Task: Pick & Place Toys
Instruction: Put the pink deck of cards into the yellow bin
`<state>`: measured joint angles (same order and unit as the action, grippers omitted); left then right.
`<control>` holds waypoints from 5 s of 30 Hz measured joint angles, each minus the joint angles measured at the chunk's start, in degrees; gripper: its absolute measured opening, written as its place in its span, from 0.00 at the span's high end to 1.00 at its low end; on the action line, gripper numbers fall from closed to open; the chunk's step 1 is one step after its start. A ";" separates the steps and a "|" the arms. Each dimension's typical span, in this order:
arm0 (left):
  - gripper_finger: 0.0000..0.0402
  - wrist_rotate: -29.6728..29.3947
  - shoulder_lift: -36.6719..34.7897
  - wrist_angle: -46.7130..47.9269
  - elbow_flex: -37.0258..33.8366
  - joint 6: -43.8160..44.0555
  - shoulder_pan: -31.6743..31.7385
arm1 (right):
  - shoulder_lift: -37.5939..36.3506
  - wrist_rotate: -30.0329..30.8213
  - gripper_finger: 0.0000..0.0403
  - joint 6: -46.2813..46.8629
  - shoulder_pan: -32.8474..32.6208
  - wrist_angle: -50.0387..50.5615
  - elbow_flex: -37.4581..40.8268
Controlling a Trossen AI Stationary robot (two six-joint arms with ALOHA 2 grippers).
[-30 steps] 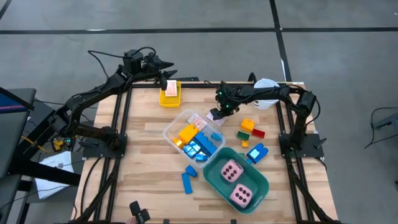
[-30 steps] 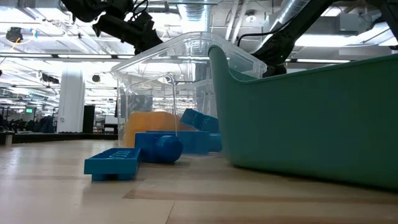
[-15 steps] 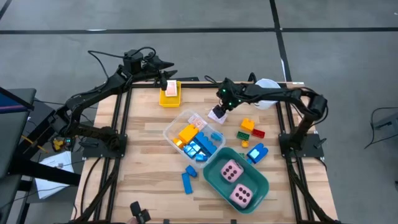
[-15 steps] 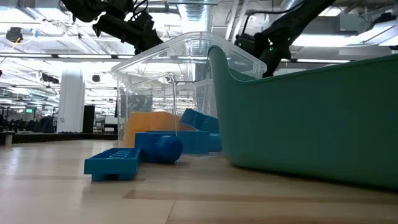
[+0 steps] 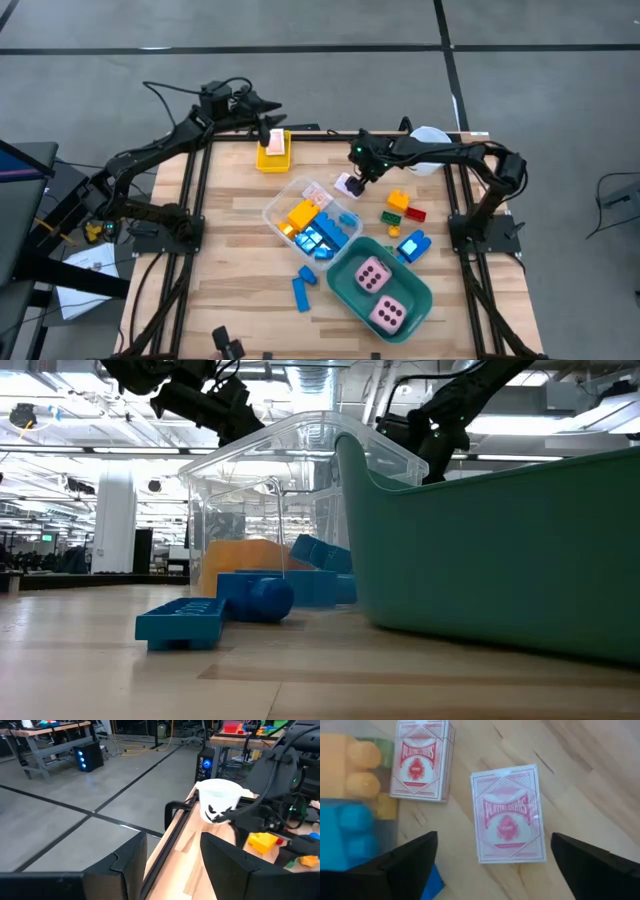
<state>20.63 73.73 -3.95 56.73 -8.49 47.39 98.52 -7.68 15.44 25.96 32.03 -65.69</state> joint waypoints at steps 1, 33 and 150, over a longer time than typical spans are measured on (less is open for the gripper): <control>0.55 0.10 0.00 0.00 0.00 0.00 -0.19 | 0.17 1.20 0.04 -0.86 -0.25 0.55 -0.29; 0.55 -1.32 0.02 0.04 0.00 4.92 -2.14 | 12.40 7.19 0.05 -8.59 -2.64 -4.30 -0.89; 0.29 -23.80 14.82 -24.10 0.55 41.73 -22.44 | -11.04 31.03 0.23 -20.00 -10.60 -22.02 -2.82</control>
<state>-3.17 88.55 -28.04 57.28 33.24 24.95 87.48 23.35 -4.56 15.36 10.01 -68.51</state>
